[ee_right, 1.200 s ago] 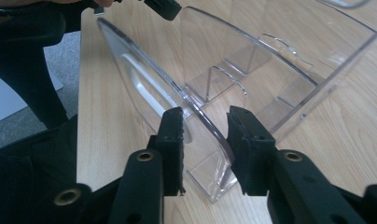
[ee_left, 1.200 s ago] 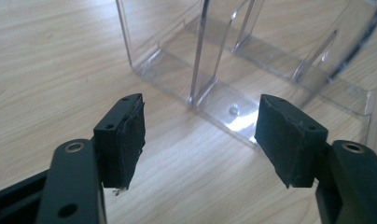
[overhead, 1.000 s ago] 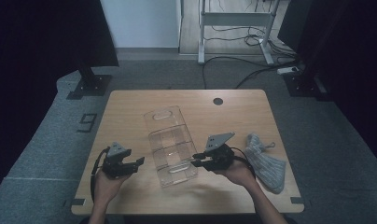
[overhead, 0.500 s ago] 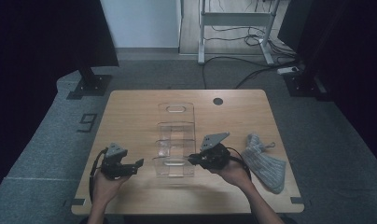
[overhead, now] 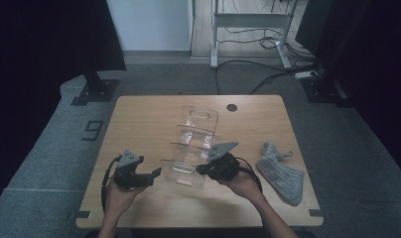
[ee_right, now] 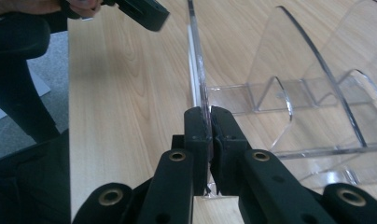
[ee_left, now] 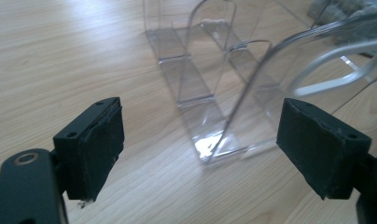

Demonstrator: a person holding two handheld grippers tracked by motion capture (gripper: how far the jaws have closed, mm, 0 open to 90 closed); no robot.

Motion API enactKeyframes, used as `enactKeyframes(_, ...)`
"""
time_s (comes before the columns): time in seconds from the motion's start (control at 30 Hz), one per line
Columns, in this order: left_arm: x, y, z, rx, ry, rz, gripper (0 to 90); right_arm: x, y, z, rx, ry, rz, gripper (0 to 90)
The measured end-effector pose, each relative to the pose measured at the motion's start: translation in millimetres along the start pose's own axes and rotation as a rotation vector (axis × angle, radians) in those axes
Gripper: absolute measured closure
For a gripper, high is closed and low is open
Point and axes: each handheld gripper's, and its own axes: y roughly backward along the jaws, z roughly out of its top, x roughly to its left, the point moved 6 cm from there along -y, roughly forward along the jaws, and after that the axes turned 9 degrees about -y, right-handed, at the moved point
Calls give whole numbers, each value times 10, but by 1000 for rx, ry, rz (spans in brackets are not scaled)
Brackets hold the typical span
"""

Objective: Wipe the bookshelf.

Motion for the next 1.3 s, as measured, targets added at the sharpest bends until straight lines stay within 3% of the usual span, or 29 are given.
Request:
enactKeyframes(0.37,-78,-67,42,-24,-12,3,223,139,-175,51,17,15,15,839)
enactKeyframes(0.47,-120,-110,62,-19,-32,6,232,168,-198,67,20,21,11,835)
enactKeyframes(0.8,-165,-221,125,-22,-39,42,304,231,-244,97,34,30,11,820)
enactKeyframes(0.93,-164,-256,121,-21,-32,53,346,235,-245,93,44,22,33,751)
enactKeyframes(1.13,-173,-260,126,-20,-58,75,377,199,-182,99,45,20,10,600)
enactKeyframes(1.3,-143,-243,120,-15,-63,95,378,145,-43,104,19,-8,-7,474)
